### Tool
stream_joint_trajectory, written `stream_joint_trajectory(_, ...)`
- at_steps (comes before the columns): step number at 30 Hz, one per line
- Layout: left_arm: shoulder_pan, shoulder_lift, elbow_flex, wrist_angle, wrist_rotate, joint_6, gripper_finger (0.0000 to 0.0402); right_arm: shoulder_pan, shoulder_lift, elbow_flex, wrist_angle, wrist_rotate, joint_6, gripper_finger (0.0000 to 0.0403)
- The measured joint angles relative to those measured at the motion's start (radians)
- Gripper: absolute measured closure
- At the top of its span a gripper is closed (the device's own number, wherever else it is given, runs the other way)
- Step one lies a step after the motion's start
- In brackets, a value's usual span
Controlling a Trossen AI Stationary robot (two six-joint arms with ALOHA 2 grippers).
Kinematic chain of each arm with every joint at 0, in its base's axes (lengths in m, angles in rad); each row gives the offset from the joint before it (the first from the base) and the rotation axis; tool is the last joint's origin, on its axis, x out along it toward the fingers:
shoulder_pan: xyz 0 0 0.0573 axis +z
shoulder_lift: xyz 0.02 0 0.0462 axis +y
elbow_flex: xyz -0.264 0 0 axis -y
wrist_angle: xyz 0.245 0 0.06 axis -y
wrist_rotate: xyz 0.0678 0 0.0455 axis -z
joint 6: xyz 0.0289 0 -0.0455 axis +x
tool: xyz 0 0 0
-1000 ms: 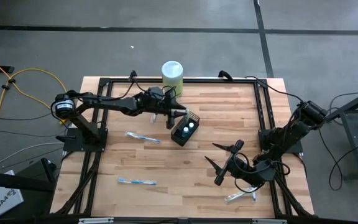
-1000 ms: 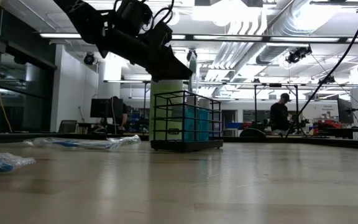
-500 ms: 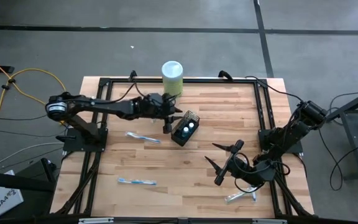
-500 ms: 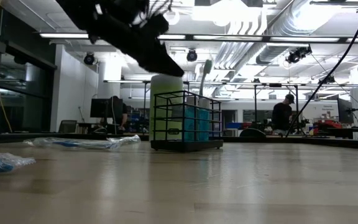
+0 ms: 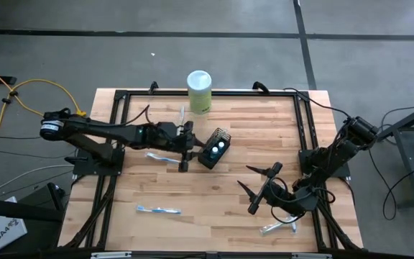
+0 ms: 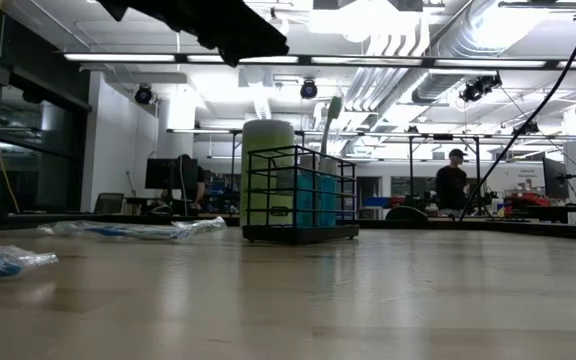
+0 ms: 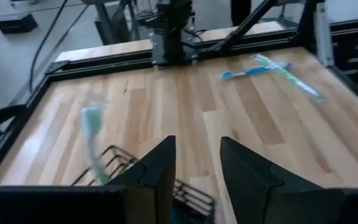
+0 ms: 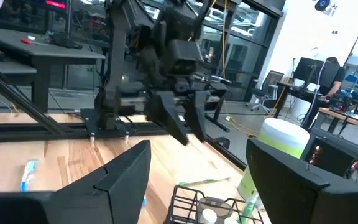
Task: Pick & Place toothbrushing station
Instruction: Put the bottom right green toothbrush into the right section of the black wire organizer
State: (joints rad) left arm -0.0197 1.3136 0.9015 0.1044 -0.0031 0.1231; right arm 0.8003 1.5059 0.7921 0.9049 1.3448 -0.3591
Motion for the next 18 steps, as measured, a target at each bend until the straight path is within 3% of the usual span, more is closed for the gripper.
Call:
stream_joint_trajectory(10, -0.061, 0.0, 0.0, -0.054, -0.084, -0.035, 0.0281, 0.117, 0.0, 0.0, 0.018, 0.221, -0.003, 0.0146)
stream_joint_trajectory(18, -0.088, 0.0, 0.0, -0.053, -0.084, -0.082, 0.0281, 0.224, 0.0, 0.0, -0.029, 0.157, 0.157, 0.0147)
